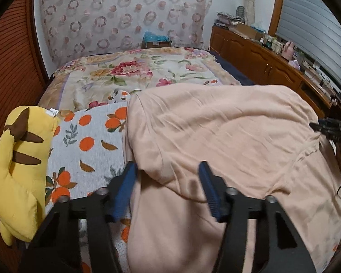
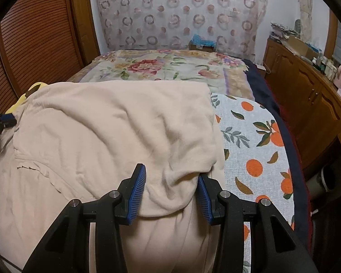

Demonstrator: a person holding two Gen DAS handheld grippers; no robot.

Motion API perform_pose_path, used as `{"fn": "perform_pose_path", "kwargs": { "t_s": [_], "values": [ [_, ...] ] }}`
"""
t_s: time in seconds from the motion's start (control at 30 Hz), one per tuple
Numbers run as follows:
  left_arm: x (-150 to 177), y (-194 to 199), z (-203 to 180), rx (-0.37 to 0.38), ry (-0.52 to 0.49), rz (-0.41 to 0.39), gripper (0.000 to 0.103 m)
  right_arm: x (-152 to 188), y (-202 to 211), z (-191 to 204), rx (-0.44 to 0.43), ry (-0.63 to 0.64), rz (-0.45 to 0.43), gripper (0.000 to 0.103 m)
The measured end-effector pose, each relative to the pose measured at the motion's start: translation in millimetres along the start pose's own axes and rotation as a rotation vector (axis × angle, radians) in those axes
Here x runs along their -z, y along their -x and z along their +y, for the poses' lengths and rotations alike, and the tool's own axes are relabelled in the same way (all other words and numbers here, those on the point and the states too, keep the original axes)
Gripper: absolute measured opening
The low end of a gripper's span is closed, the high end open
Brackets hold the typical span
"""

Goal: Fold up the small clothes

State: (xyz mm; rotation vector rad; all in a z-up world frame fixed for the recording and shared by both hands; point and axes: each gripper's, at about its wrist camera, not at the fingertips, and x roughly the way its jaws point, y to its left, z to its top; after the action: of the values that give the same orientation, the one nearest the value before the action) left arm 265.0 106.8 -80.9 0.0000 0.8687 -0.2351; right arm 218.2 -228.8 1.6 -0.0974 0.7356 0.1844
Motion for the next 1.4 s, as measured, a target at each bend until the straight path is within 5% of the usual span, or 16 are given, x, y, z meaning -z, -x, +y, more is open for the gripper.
{"fn": "perform_pose_path", "kwargs": {
  "t_s": [0.1,0.2,0.43,0.5,0.57,0.63,1.2,1.4],
  "values": [
    [-5.0,-8.4,2.6,-0.002,0.009,0.018,0.04,-1.2,-2.8,-0.8,0.008,0.011,0.001,0.045],
    [-9.5,-9.0,0.1,-0.006,-0.004,-0.001,0.007,-1.4,-3.9,-2.9,0.006,0.012,0.001,0.045],
    [-21.4,3.7,-14.3,-0.004,-0.053,-0.031,0.003,-1.0,-5.1,-9.6,0.007,0.016,-0.001,0.043],
    [-23.9,7.4,-15.1,-0.004,-0.054,-0.041,0.003,-1.1,-5.3,-12.8,0.012,0.007,-0.003,0.035],
    [-26.1,15.1,-14.7,0.009,-0.039,-0.057,0.003,-1.3,-5.0,-17.4,0.012,-0.01,-0.009,0.012],
    [-26.5,24.9,-16.0,0.019,-0.032,-0.079,0.003,-2.1,-3.8,-17.1,0.011,0.01,-0.015,0.006],
    [-7.9,140.2,-24.5,0.043,-0.016,-0.281,0.003,-5.1,114.6,8.9,-0.018,0.074,-0.287,0.004],
    [8.5,154.3,-28.7,0.041,-0.012,-0.296,0.003,11.2,103.8,7.6,0.0,0.059,-0.26,0.003]
  ]
}}
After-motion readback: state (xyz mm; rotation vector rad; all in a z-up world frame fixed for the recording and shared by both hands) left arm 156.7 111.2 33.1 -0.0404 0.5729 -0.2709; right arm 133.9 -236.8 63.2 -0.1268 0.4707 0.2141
